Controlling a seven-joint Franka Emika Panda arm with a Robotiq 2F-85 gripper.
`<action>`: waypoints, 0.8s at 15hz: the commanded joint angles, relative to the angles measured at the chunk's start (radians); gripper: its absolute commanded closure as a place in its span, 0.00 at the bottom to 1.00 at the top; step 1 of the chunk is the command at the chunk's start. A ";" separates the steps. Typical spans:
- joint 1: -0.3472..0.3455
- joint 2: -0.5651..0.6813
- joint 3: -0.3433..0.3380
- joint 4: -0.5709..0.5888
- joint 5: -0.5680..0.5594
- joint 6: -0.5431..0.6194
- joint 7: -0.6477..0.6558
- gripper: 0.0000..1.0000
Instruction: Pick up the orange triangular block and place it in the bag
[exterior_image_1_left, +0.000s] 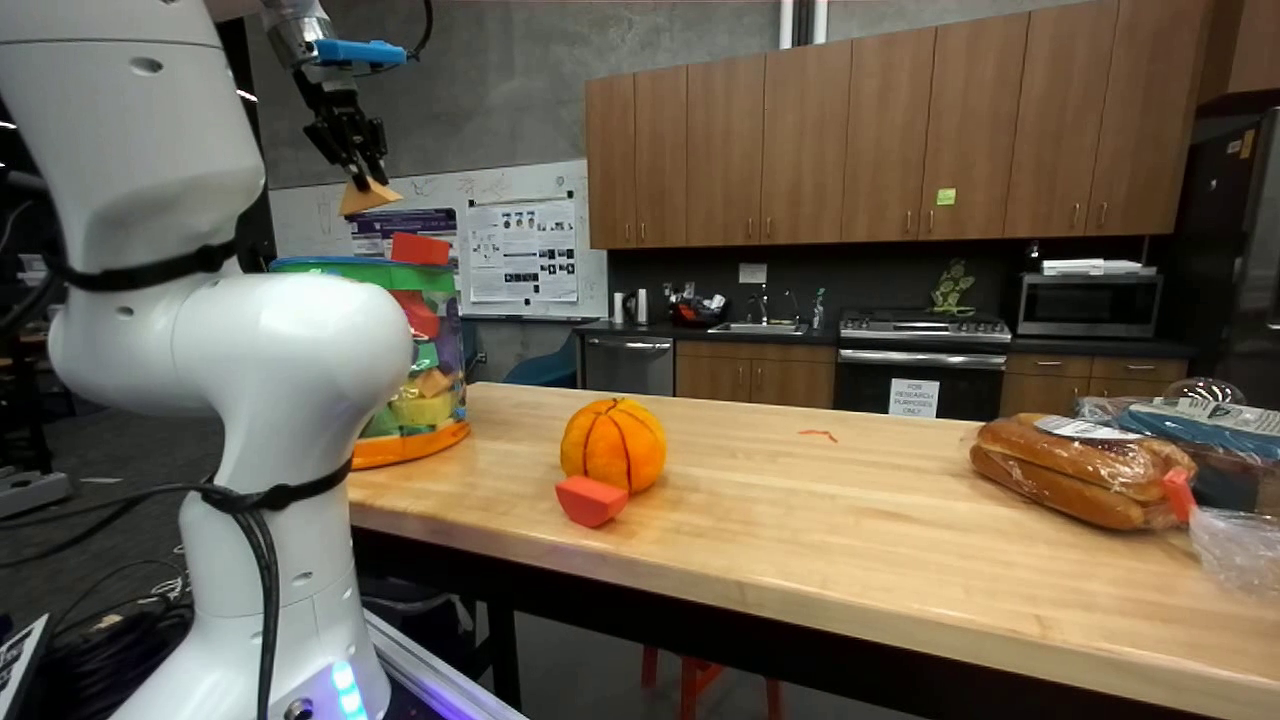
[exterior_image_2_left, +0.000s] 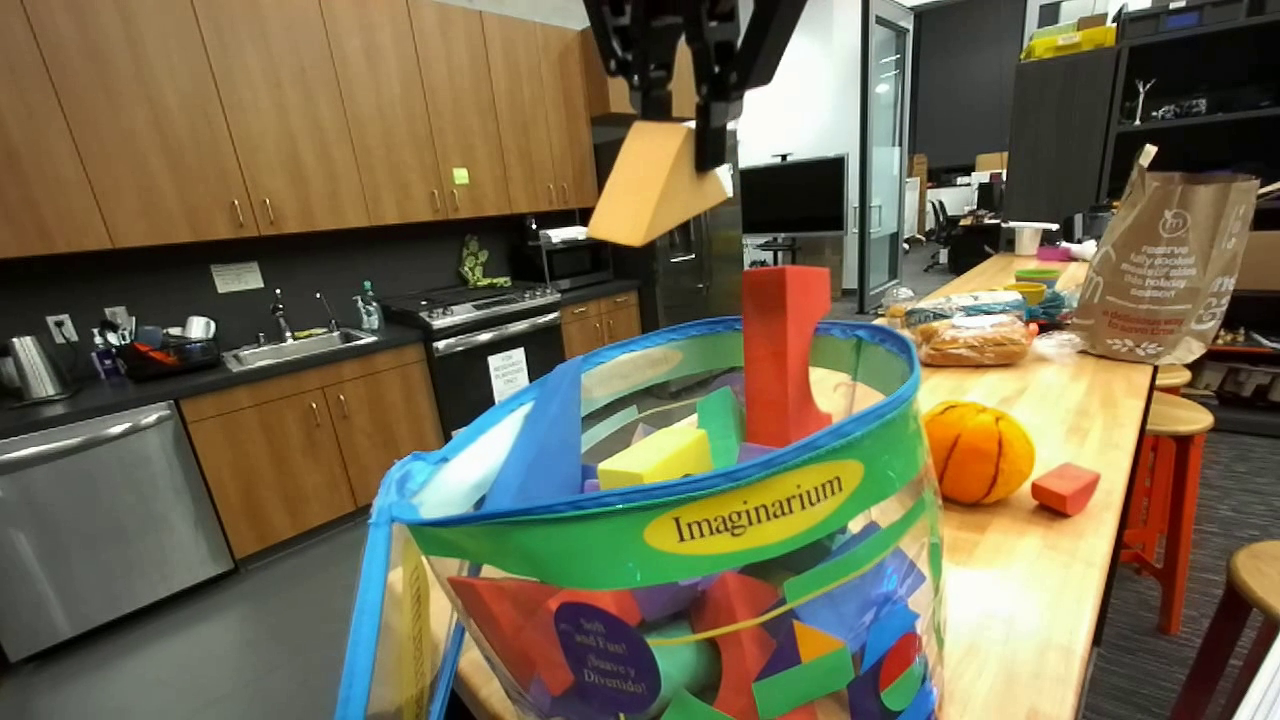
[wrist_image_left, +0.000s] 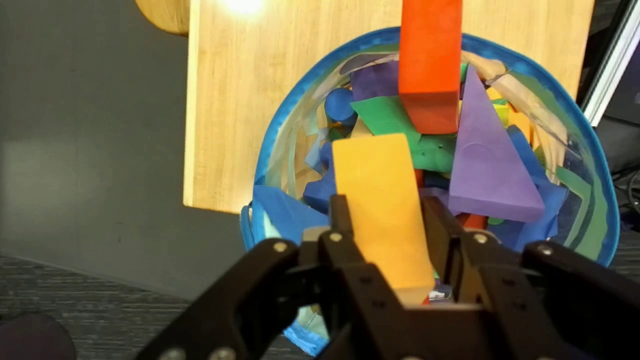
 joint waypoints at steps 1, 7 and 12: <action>0.001 0.043 0.004 0.066 -0.013 -0.037 -0.052 0.43; -0.003 0.034 0.004 0.046 -0.002 -0.009 -0.044 0.35; -0.003 0.034 0.004 0.046 -0.002 -0.009 -0.045 0.35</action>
